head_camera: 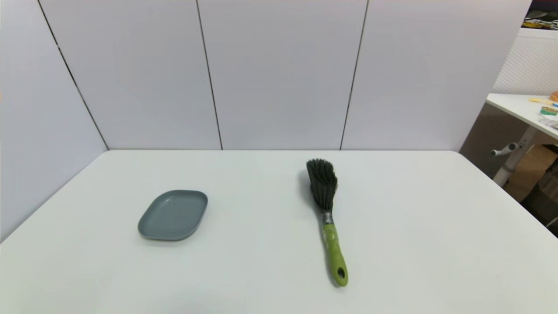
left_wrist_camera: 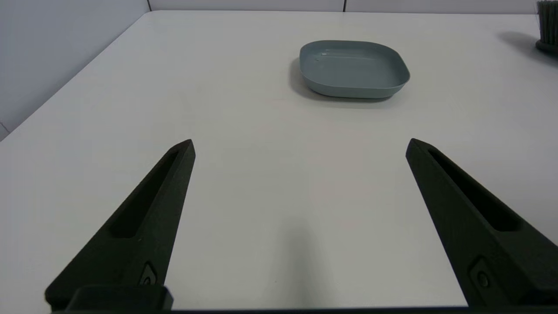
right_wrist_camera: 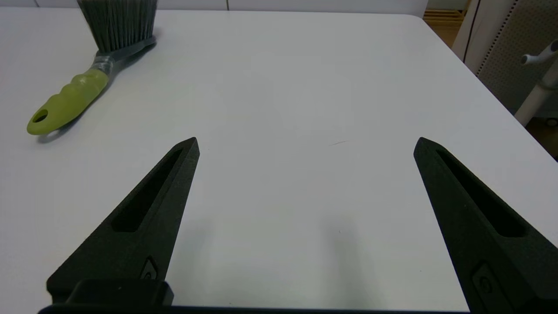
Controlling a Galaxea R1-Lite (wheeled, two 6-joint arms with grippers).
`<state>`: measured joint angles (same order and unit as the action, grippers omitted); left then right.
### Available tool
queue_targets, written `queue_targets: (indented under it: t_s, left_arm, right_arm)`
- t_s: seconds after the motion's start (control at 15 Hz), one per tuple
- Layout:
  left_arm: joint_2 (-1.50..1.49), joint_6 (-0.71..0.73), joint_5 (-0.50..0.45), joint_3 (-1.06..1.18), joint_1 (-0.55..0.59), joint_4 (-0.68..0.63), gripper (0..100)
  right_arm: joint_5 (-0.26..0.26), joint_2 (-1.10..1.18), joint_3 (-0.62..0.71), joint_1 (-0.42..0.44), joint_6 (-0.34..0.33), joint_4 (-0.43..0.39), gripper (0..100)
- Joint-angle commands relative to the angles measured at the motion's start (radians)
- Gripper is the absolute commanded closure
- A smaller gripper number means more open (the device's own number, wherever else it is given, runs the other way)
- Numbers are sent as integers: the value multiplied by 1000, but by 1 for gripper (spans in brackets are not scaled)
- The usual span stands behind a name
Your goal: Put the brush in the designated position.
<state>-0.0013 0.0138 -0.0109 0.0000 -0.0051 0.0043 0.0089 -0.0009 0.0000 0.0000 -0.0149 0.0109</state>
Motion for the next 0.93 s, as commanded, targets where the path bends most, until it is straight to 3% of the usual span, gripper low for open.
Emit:
queue_targets:
  t_s: [0.07,0.93]
  left_arm:
    - [1,0,0,0,1,0,0]
    - [21,25,-6,-37,1,8,0]
  right_arm:
    - [0,1,2,0,0,0,0]
    - [0,1,2,0,0,0,0]
